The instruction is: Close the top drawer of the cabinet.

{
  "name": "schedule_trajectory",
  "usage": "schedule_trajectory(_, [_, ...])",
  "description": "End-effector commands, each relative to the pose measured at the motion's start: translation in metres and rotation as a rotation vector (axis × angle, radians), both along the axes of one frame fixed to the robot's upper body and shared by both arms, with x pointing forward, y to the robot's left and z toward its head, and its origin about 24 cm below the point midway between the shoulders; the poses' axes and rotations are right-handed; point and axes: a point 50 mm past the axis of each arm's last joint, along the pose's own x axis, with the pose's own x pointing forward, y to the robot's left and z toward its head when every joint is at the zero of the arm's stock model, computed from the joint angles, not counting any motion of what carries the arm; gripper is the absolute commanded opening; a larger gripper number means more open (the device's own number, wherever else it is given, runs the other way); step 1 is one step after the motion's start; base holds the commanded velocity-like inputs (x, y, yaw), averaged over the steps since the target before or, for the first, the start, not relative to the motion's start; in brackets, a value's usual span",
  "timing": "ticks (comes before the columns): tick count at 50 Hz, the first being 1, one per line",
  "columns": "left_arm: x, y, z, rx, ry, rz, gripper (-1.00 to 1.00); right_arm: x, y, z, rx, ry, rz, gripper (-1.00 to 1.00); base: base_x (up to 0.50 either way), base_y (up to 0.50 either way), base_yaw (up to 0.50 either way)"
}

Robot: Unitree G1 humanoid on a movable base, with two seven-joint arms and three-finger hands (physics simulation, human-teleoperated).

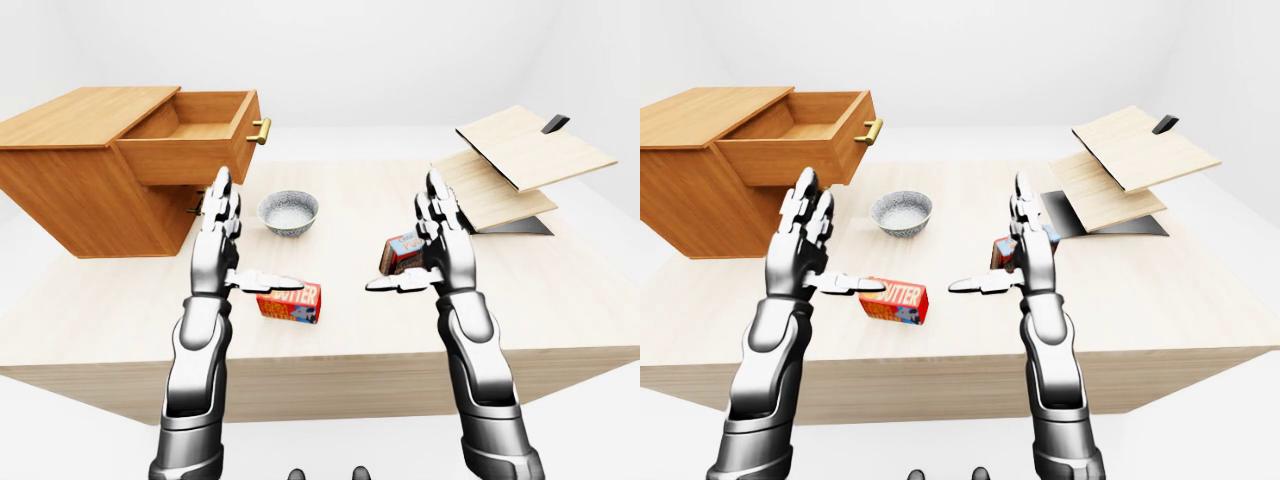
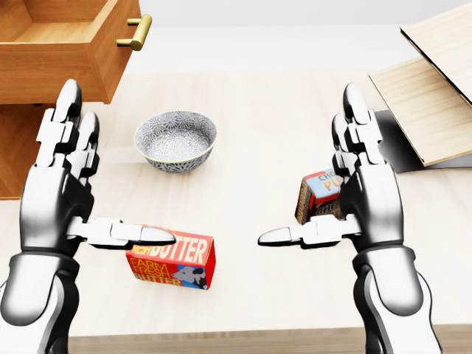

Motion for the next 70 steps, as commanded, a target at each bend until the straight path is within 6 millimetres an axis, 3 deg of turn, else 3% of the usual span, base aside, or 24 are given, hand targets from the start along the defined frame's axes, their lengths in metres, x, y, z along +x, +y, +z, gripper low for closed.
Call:
schedule_trajectory(1, [-0.002,-0.001,0.032,0.002,-0.134,-0.012,1.00,-0.002,0.002,0.030,0.005,-0.126,0.019,1.00,0.00,0.00,0.00])
schedule_trajectory(14, [0.000,-0.001,0.038,0.014,-0.155,-0.021,1.00,-0.005,0.005,0.030,0.019,-0.127,0.055,1.00,0.05,-0.03,0.00])
schedule_trajectory(37, [-0.002,-0.003,0.038,0.014,-0.157,-0.027,1.00,-0.007,0.006,0.026,0.003,-0.114,0.072,1.00,0.42,-0.06,0.00])
schedule_trajectory(51, [-0.002,-0.004,0.035,0.012,-0.146,-0.026,1.00,-0.006,0.005,0.024,0.010,-0.105,0.068,1.00,0.00,0.00,0.00])
schedule_trajectory(56, [0.006,-0.005,0.033,0.096,-0.125,0.009,1.00,-0.005,0.005,0.024,0.012,-0.103,0.067,1.00,0.00,0.00,0.00])
schedule_trajectory(70, [0.053,0.003,0.014,0.467,-0.010,0.303,1.00,-0.005,0.006,0.025,0.011,-0.105,0.064,1.00,0.00,0.00,0.00])
